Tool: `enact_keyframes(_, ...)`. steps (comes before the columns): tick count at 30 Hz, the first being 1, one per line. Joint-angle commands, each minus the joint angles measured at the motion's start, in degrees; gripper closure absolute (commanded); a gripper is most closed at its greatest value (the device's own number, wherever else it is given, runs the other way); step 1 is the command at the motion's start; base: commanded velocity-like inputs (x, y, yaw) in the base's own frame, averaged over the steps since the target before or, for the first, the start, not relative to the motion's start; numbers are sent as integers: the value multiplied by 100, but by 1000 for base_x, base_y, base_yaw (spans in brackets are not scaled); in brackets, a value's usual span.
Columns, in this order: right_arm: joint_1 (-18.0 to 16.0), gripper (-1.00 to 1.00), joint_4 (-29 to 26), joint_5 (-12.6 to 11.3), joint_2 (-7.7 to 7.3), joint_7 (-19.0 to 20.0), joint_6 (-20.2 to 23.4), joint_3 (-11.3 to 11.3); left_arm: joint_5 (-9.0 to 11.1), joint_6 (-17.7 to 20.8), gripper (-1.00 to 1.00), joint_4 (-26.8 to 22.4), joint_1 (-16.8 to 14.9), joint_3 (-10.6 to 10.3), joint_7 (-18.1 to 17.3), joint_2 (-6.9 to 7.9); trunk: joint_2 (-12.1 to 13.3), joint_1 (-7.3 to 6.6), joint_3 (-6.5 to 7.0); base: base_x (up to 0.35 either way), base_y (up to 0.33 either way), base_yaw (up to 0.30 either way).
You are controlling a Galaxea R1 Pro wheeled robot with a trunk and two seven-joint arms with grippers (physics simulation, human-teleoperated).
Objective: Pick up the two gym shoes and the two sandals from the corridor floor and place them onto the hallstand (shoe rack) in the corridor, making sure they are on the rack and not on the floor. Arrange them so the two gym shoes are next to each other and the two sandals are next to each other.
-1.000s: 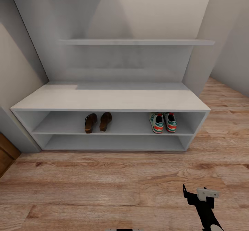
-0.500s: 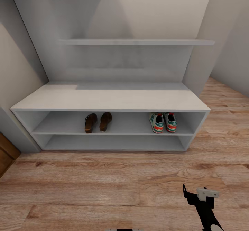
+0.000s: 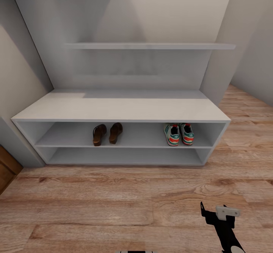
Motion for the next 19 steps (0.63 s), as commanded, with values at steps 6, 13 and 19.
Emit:
enact_keyframes(6,-3,-100,2,60,1,-18,-12,-4,-18,-8,-100,-3,-4,0,33,0,-2,-1,-4,0,0,0)
enact_keyframes(13,-3,-100,0,60,0,-18,-12,-4,-13,-7,-100,-3,-4,-2,33,3,-2,-1,-4,0,0,0)
enact_keyframes(19,-3,-100,-2,60,-3,-18,-12,-4,-8,-4,-100,-3,-4,-3,31,6,-2,-1,-4,0,0,0)
